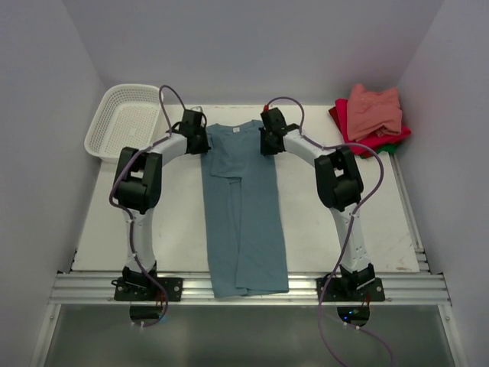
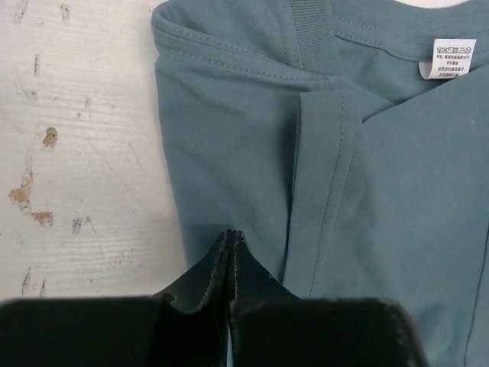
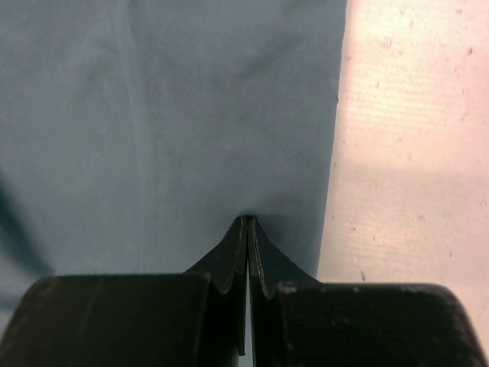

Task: Fold and stack the t-shirts
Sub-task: Fold the tshirt

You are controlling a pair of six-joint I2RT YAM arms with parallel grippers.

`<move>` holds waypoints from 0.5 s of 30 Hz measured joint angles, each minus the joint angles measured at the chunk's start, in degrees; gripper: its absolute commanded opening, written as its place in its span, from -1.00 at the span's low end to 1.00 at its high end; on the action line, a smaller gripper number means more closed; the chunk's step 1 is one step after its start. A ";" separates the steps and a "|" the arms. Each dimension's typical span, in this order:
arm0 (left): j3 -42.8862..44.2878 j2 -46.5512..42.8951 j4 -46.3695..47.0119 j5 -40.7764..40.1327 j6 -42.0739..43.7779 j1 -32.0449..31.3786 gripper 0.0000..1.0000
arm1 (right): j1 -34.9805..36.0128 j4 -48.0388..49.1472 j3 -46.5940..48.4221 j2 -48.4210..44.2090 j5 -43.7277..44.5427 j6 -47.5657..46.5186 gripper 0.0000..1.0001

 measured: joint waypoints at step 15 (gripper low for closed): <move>26.14 18.51 -0.42 7.54 1.33 0.04 -1.00 | -4.04 -1.07 9.51 6.40 2.62 2.93 -1.00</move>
